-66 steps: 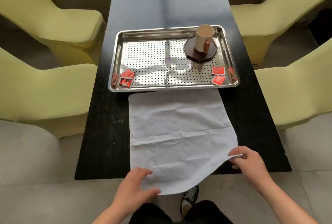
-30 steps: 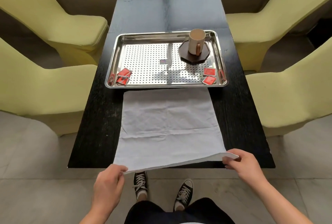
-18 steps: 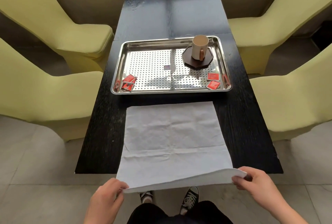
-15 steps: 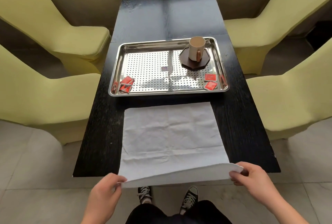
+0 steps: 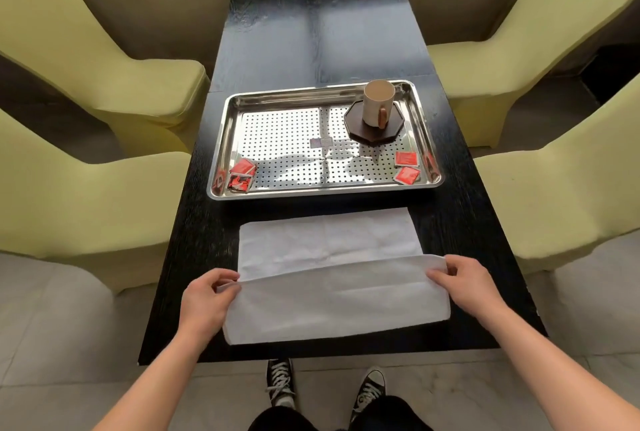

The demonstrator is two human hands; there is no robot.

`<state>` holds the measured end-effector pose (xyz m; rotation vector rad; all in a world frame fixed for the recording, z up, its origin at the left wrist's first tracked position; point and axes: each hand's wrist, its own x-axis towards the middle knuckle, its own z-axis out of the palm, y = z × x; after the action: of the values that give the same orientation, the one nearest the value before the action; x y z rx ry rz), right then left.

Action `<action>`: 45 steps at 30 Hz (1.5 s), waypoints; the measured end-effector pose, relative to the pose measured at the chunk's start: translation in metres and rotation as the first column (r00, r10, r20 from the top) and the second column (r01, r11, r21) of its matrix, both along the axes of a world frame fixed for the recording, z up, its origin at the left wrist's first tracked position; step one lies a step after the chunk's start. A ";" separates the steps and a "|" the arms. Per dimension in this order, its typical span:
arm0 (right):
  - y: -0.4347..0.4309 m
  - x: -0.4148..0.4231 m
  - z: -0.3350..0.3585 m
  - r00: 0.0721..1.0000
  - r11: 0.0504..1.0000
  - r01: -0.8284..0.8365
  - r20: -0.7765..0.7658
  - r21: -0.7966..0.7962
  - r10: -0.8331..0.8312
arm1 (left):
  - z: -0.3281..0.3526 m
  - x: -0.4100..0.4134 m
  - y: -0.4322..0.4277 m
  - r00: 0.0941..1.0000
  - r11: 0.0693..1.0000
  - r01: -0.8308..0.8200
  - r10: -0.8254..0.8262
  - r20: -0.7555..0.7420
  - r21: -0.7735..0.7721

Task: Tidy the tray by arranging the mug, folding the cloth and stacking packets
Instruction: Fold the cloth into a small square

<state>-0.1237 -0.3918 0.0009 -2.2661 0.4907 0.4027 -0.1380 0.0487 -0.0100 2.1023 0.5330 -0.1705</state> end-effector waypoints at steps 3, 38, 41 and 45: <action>0.002 0.031 -0.007 1.000 0.998 -0.006 -0.003 -0.062 0.006 | -0.005 0.024 0.000 0.995 0.993 -0.099 0.098 -0.011 -0.061; 0.019 0.111 -0.076 0.988 0.917 -0.015 0.136 -0.398 0.075 | -0.078 0.129 -0.016 0.964 0.826 0.237 -0.266 -0.016 0.512; 0.026 0.094 -0.085 0.947 0.819 -0.245 0.051 -0.520 0.316 | -0.087 0.095 -0.020 0.775 0.551 0.601 -0.577 -0.257 0.578; 0.030 0.085 -0.090 0.893 0.715 -0.424 -0.125 -0.556 0.432 | -0.095 0.075 -0.023 0.730 0.458 0.671 -0.545 -0.412 0.583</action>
<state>-0.0387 -0.3621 -0.0892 -2.9861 0.0521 0.5210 -0.0635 0.0254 -0.1052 3.0086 -0.1752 -0.6612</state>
